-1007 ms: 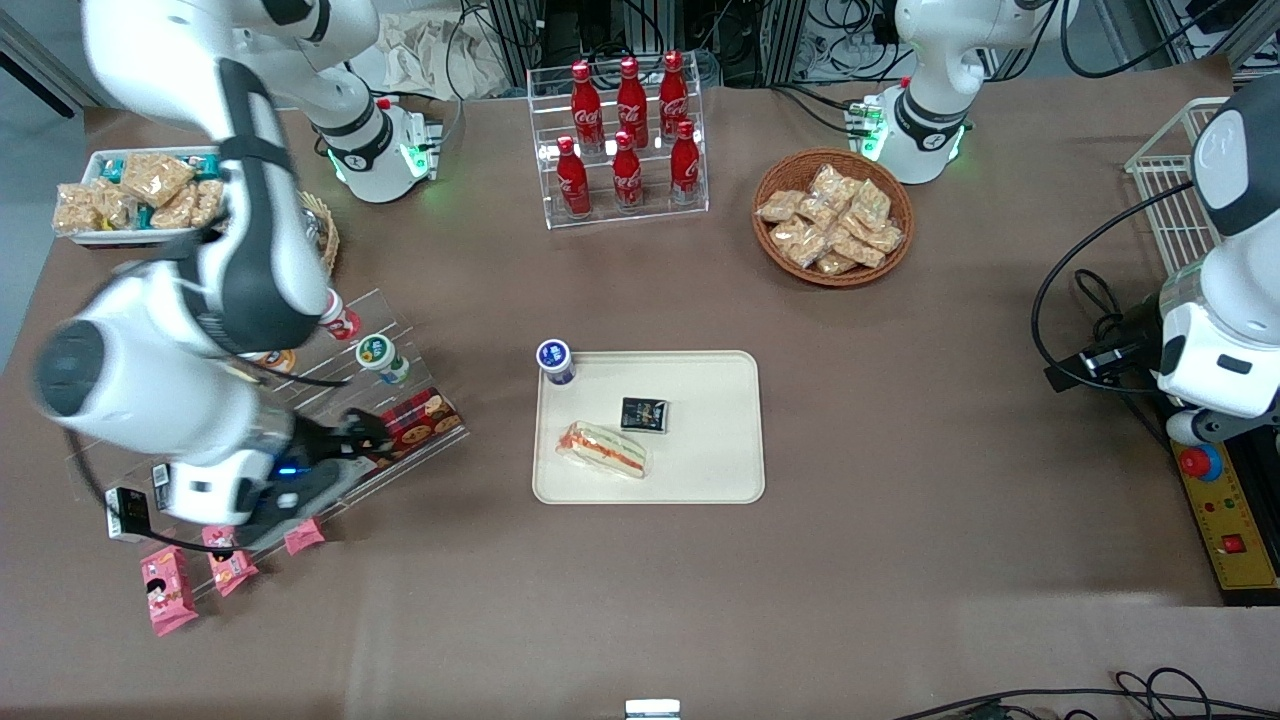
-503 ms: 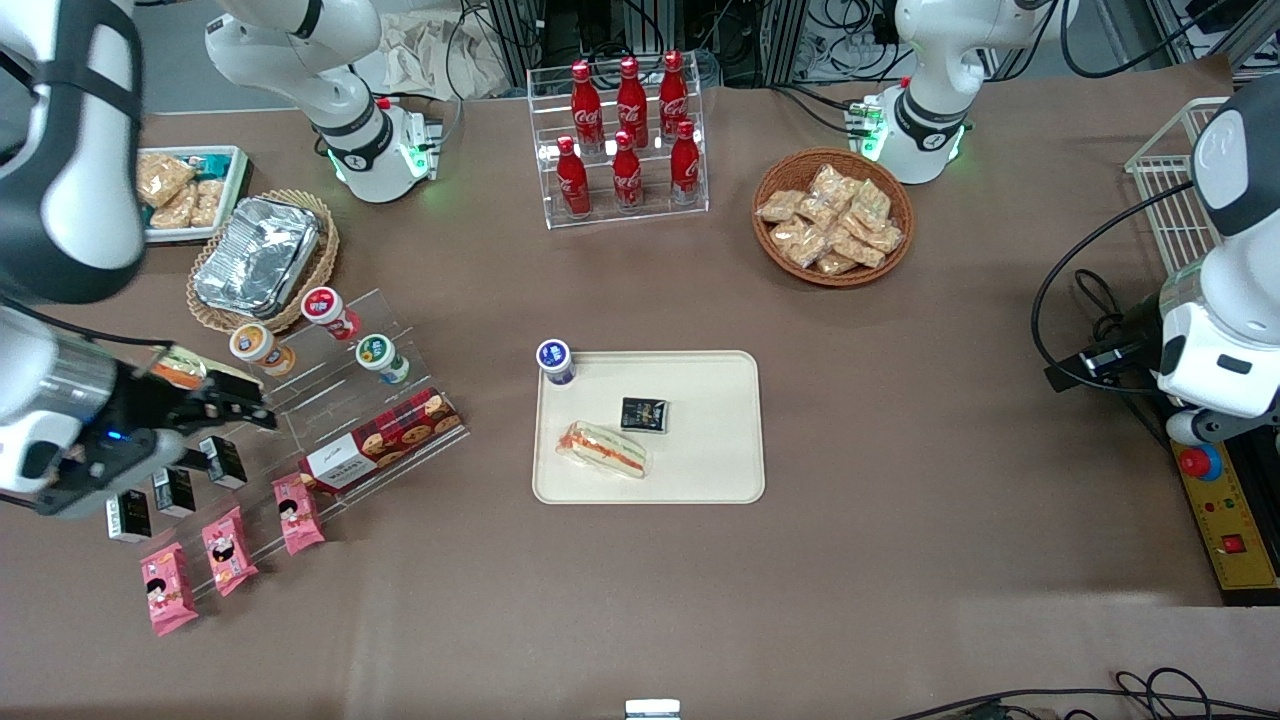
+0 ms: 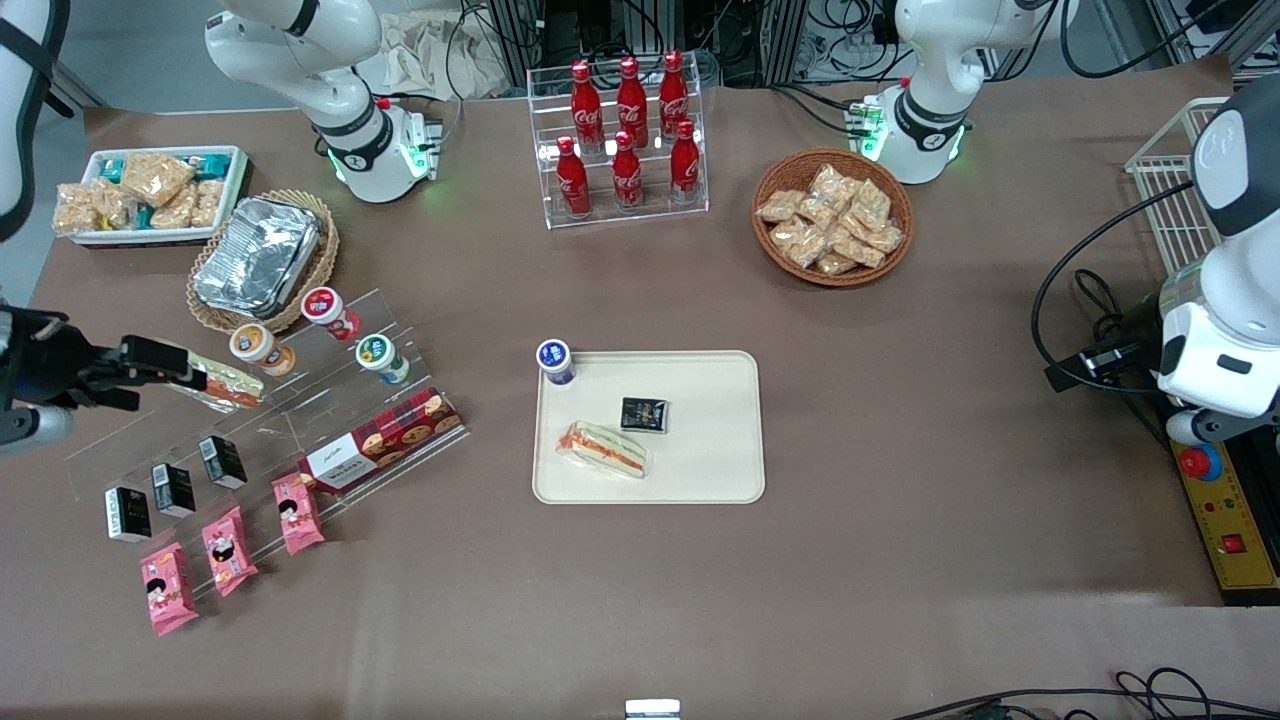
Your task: Place sandwich on tray
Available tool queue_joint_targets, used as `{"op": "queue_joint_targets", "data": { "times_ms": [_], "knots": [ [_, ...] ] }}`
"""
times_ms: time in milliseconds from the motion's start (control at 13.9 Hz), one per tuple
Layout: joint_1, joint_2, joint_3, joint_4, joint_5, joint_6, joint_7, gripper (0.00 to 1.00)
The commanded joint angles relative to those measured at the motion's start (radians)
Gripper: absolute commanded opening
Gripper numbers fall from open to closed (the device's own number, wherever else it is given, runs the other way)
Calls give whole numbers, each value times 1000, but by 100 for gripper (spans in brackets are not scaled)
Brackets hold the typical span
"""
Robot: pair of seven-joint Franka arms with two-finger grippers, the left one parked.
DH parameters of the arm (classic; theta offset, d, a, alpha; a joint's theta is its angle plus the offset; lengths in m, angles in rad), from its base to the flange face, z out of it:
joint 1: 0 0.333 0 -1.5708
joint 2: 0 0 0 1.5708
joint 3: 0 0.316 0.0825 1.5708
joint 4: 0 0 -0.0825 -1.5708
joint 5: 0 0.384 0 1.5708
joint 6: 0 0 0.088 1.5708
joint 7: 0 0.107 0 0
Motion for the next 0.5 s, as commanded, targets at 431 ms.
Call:
{"op": "queue_joint_targets", "data": {
  "times_ms": [431],
  "knots": [
    [-184, -64, 124, 9, -98, -70, 30, 98]
  ]
}}
